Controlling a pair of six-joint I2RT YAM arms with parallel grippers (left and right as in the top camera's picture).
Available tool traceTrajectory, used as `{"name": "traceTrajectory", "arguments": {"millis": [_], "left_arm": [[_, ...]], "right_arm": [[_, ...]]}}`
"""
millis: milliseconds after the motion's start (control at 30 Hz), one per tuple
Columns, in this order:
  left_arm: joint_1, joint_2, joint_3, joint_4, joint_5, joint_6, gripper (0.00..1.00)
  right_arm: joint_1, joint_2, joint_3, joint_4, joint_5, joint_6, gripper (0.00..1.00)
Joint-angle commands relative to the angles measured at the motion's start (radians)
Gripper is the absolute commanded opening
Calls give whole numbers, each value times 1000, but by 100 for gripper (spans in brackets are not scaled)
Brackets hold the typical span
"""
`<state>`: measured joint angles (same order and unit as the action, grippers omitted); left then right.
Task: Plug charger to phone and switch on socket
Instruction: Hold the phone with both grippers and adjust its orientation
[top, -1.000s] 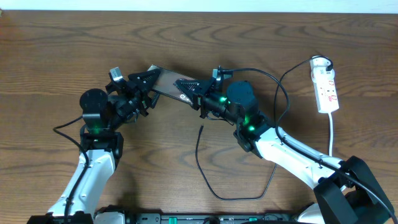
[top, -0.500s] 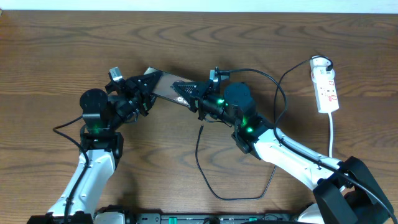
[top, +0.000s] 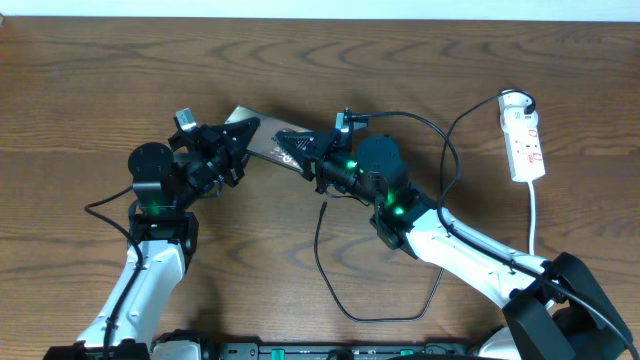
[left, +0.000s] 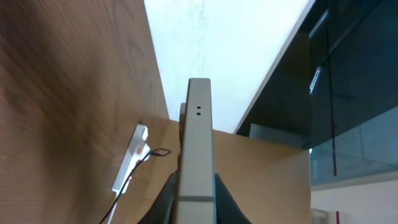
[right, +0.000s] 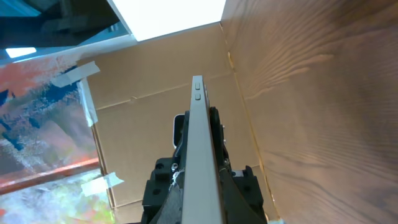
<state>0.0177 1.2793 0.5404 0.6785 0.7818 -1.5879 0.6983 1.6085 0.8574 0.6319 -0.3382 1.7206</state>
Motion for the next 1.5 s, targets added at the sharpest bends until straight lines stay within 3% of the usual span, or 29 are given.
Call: {"name": "traceTrajectory", "arguments": {"millis": [0, 833, 900, 1033, 1367, 1467], "left_arm": [[-3, -6, 2, 12, 6, 42, 8], [-3, -6, 2, 11, 1, 65, 8], [-3, -6, 2, 11, -3, 65, 26], [-3, -6, 2, 11, -9, 65, 41], [-2, -6, 2, 11, -10, 65, 41], [-2, -6, 2, 11, -10, 65, 26]], "right_arm": [[15, -11, 16, 4, 7, -17, 1], [18, -11, 16, 5, 7, -17, 1], [18, -11, 16, 5, 7, -17, 1], [18, -11, 16, 5, 7, -17, 1], [29, -11, 16, 8, 8, -16, 1], [30, -11, 16, 8, 7, -16, 1]]}}
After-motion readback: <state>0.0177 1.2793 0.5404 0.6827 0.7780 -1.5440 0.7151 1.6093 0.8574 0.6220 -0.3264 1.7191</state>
